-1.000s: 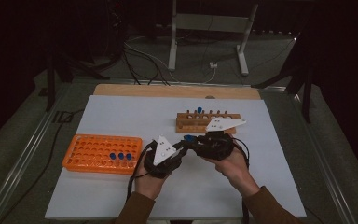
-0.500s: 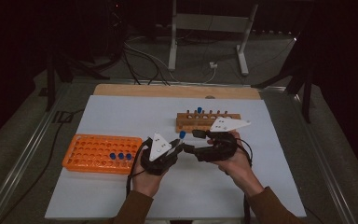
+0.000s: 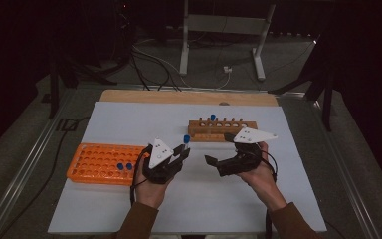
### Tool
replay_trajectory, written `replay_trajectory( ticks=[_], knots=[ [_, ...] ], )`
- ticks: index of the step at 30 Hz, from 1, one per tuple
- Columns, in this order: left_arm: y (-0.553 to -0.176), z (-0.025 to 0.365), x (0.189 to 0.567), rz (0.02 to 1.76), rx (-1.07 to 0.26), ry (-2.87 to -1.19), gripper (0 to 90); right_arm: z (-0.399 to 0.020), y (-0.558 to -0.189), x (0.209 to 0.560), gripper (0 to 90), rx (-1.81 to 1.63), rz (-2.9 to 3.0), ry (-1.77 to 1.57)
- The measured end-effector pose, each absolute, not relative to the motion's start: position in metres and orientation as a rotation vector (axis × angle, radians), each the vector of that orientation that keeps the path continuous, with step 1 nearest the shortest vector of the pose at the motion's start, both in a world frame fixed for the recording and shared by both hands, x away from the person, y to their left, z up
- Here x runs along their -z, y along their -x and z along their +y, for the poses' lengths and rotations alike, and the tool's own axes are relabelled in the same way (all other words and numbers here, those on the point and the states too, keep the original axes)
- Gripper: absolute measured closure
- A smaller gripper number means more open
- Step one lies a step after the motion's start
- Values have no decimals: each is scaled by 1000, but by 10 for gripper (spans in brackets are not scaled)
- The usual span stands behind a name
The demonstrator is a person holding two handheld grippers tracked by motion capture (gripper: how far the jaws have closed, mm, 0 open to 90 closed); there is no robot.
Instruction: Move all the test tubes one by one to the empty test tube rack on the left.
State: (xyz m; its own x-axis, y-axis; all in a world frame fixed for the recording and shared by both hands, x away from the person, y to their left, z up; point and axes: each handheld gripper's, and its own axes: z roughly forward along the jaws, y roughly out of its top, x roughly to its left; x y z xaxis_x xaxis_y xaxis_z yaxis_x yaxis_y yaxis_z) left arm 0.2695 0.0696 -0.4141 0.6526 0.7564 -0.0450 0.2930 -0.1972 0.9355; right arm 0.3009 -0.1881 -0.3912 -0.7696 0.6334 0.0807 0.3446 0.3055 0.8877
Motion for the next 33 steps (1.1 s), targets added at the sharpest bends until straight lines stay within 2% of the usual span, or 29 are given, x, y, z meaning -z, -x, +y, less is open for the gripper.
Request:
replay_trajectory(
  ticks=[14,33],
  knots=[
    [-268,95,401,878,-564,-1712,779,-218,-300,404,0,-1442,2224,-962],
    [-264,159,388,949,-638,-1622,779,-253,-295,414,0,-1403,2142,-1031]
  ],
)
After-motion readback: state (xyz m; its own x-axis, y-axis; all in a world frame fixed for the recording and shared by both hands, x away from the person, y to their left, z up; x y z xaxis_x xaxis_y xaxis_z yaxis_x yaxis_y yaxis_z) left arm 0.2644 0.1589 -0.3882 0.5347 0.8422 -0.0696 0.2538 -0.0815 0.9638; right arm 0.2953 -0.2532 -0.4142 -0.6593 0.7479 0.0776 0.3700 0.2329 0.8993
